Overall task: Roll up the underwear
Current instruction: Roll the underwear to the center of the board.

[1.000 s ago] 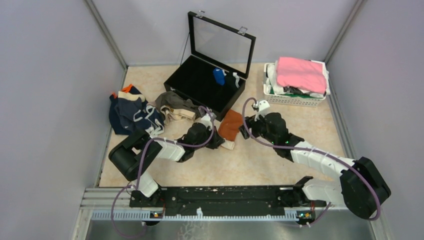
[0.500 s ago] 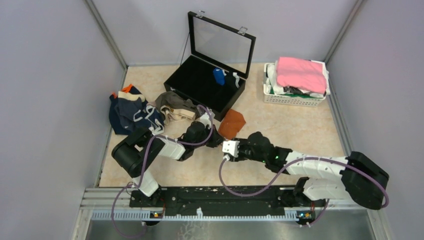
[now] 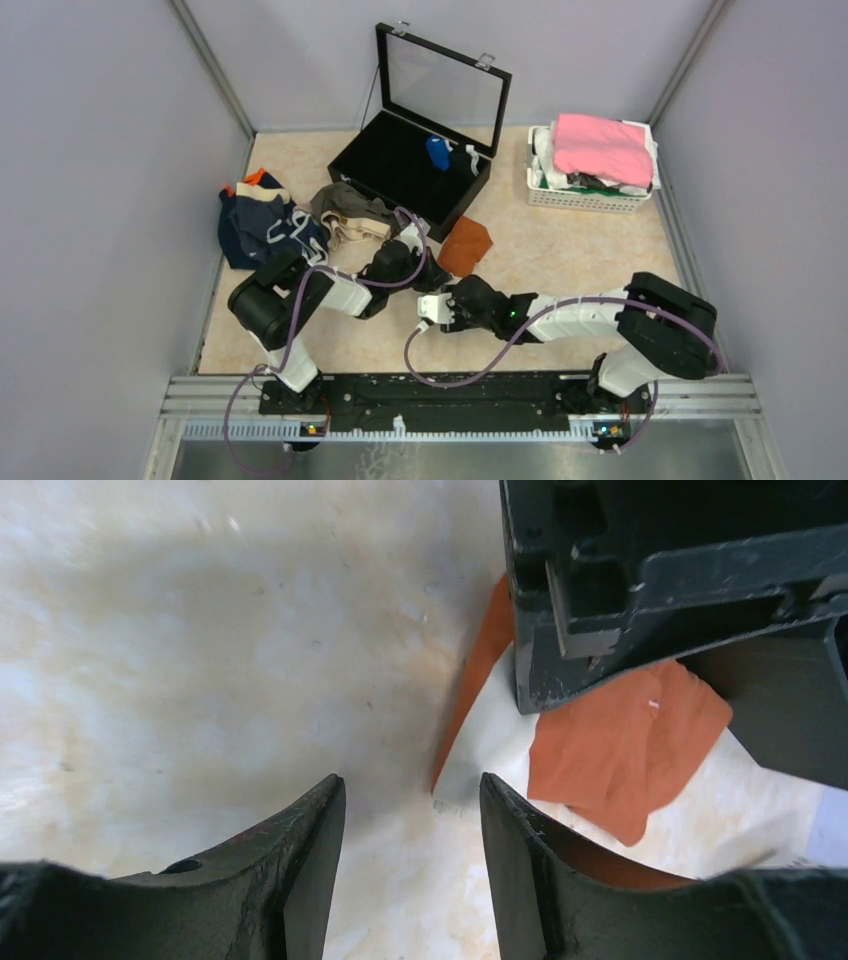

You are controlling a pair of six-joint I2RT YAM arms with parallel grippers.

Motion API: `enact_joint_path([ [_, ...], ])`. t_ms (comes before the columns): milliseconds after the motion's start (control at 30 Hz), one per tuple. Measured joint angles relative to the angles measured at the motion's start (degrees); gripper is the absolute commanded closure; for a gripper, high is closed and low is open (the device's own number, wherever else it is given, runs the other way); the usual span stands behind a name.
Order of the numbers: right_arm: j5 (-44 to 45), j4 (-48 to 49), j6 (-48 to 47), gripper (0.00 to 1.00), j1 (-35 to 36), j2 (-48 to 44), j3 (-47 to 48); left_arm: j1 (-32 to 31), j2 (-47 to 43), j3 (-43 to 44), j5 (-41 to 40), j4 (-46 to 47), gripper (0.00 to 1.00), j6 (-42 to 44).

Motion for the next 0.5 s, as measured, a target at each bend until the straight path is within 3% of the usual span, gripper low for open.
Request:
enact_joint_path([
  [267,8.66,2.05,-3.43,0.49,0.11,3.61,0.79,0.48,0.59,0.24,1.07,0.5,1.0,-0.15],
  [500,11.39,3.63,-5.01,0.55,0.11,6.43,2.03,0.7,0.7,0.24,1.57,0.61,1.0,-0.15],
])
